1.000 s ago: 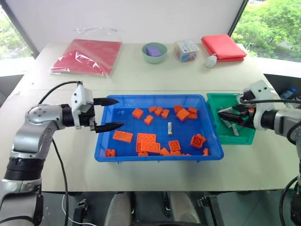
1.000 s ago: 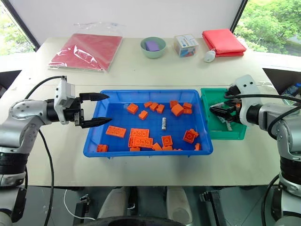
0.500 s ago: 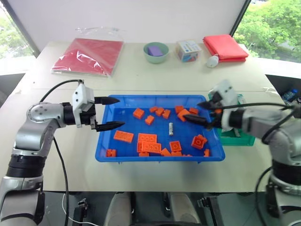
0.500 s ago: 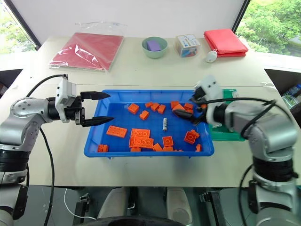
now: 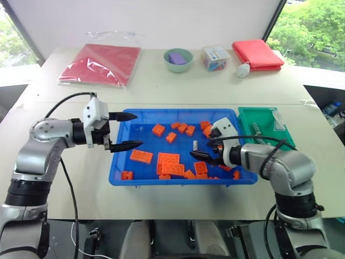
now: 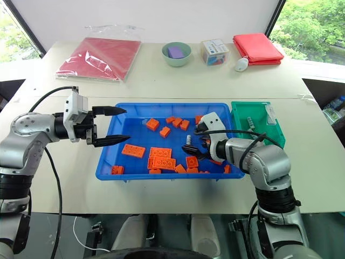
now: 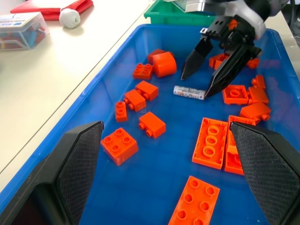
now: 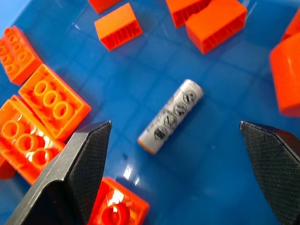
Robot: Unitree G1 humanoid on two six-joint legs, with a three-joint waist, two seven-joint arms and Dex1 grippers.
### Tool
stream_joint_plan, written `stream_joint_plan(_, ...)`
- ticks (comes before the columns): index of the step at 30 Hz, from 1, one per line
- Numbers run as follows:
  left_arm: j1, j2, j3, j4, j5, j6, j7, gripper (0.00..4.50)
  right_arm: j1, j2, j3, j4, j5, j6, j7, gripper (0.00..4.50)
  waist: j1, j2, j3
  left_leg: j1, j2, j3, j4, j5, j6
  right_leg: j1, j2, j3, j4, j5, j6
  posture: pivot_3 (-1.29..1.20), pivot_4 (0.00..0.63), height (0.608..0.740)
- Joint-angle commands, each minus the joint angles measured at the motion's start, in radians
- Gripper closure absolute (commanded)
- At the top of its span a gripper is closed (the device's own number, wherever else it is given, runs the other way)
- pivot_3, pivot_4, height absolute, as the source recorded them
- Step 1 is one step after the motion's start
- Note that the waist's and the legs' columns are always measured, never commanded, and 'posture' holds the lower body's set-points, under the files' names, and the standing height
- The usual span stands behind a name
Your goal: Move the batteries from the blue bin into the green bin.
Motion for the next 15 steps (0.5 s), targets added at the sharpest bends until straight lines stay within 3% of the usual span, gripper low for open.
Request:
stream_joint_plan(1, -0.023, 0.010, 0.023, -0.013, -0.012, -0.005, 0.000, 0.00, -0.003, -0.010, 0.043, 0.029, -0.032, -0.057, 0.001, 0.01, 0.000, 0.000, 0.000, 0.000, 0.000, 0.000, 0.000, 0.000, 0.000, 0.000, 0.000, 0.000, 0.000, 0.000, 0.000, 0.00, 0.150, 0.736)
stream_joint_plan(2, -0.025, 0.009, 0.022, -0.010, -0.012, -0.006, 0.000, 0.00, -0.002, -0.012, 0.052, 0.035, -0.038, -0.068, 0.003, 0.01, 0.000, 0.000, 0.000, 0.000, 0.000, 0.000, 0.000, 0.000, 0.000, 0.000, 0.000, 0.000, 0.000, 0.000, 0.000, 0.00, 0.150, 0.736)
stream_joint_plan(5, -0.031, 0.006, 0.020, -0.004, -0.008, -0.010, 0.000, 0.00, -0.002, -0.023, 0.080, 0.049, -0.060, -0.105, 0.008, 0.90, 0.000, 0.000, 0.000, 0.000, 0.000, 0.000, 0.000, 0.000, 0.000, 0.000, 0.000, 0.000, 0.000, 0.000, 0.000, 0.00, 0.150, 0.736)
stream_joint_plan(12, -0.041, -0.001, 0.017, 0.007, -0.005, -0.016, 0.002, 0.00, -0.003, -0.050, 0.060, -0.014, -0.038, -0.087, 0.037, 4.45, 0.002, 0.000, 0.000, 0.000, 0.000, 0.000, 0.000, 0.000, 0.000, 0.000, 0.000, 0.000, 0.000, 0.000, 0.000, 0.00, 0.150, 0.736)
stream_joint_plan(15, -0.039, -0.002, 0.017, 0.012, -0.004, -0.020, 0.001, 0.00, -0.049, -0.088, -0.039, -0.052, 0.008, -0.044, 0.062, 4.47, 0.002, 0.000, 0.000, 0.000, 0.000, 0.000, 0.000, 0.000, 0.000, 0.000, 0.000, 0.000, 0.000, 0.000, 0.000, 0.00, 0.150, 0.736)
